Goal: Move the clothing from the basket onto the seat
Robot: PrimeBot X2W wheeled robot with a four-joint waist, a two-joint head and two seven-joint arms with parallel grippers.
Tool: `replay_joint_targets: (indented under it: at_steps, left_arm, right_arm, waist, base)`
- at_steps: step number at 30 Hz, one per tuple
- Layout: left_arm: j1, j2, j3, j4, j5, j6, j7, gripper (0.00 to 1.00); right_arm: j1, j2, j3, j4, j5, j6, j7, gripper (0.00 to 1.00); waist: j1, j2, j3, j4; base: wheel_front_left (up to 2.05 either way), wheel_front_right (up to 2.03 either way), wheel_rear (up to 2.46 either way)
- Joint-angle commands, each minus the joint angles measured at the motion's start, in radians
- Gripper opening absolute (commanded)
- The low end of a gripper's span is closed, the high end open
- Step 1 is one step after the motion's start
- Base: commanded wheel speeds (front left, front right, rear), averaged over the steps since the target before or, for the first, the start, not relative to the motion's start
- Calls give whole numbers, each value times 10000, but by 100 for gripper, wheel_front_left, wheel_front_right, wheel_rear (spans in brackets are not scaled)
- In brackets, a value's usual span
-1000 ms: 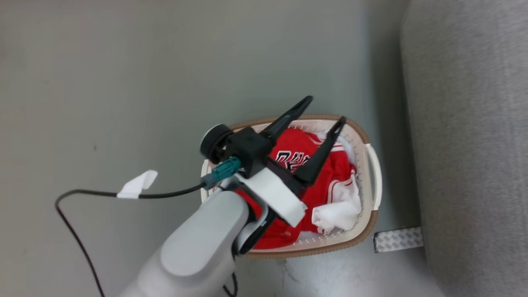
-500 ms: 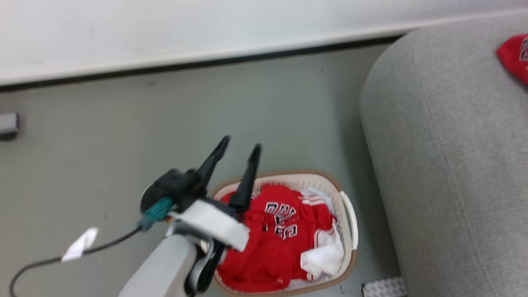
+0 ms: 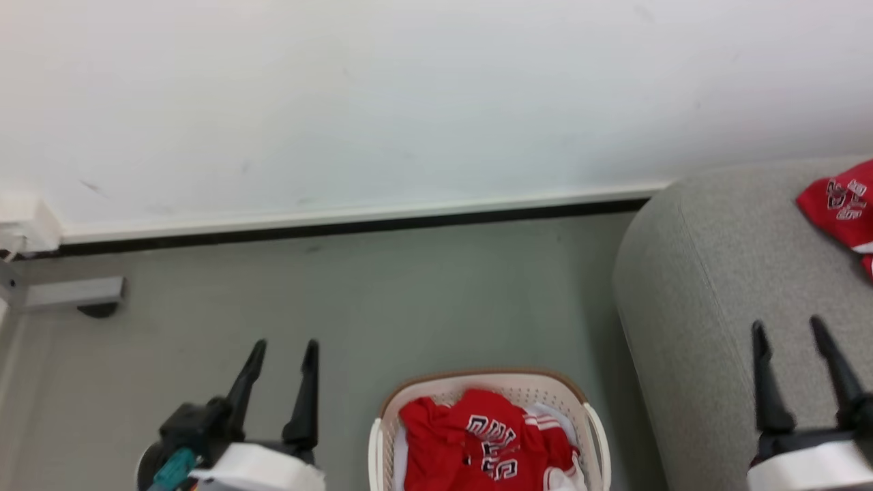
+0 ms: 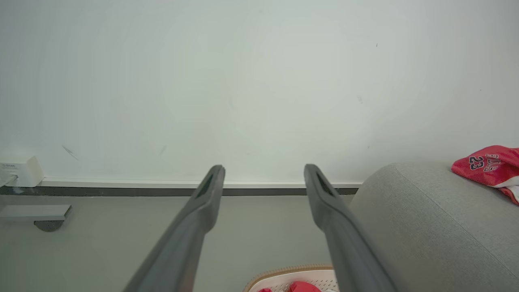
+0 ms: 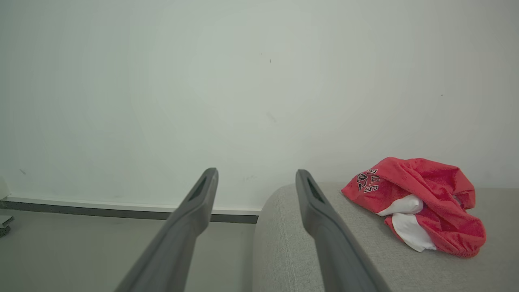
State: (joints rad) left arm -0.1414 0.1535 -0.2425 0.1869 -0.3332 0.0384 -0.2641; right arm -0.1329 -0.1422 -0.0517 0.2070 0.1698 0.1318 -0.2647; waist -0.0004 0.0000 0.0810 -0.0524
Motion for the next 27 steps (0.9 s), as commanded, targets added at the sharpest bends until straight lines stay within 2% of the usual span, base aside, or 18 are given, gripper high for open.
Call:
replay_joint_targets:
  at_steps: [1, 6, 14, 27]
  left_arm:
    - [186, -10, 85, -25, 71, -32, -4, 100]
    - [1074, -251, 909, -133, 591, -291, -6, 100]
    - [1941, -609, 1792, 24, 1081, -827, -6, 100]
    - [2082, -969, 2278, 121, 1420, -1239, -7, 100]
  right_arm:
    - [196, 43, 10, -42, -69, -22, 5, 100]
    - [900, 386, 452, 5, -394, -22, 5, 100]
    - [1513, 705, 485, 44, -497, -22, 5, 100]
    - [1514, 789, 625, 419, -361, -22, 5, 100]
  waist:
    - [4, 0, -338, 208]
    - [4, 0, -742, 287]
    - [4, 0, -1165, 362]
    - [4, 0, -1327, 225]
  base:
    - [0, 0, 0]
    - [0, 0, 0]
    - [0, 0, 0]
    - [0, 0, 0]
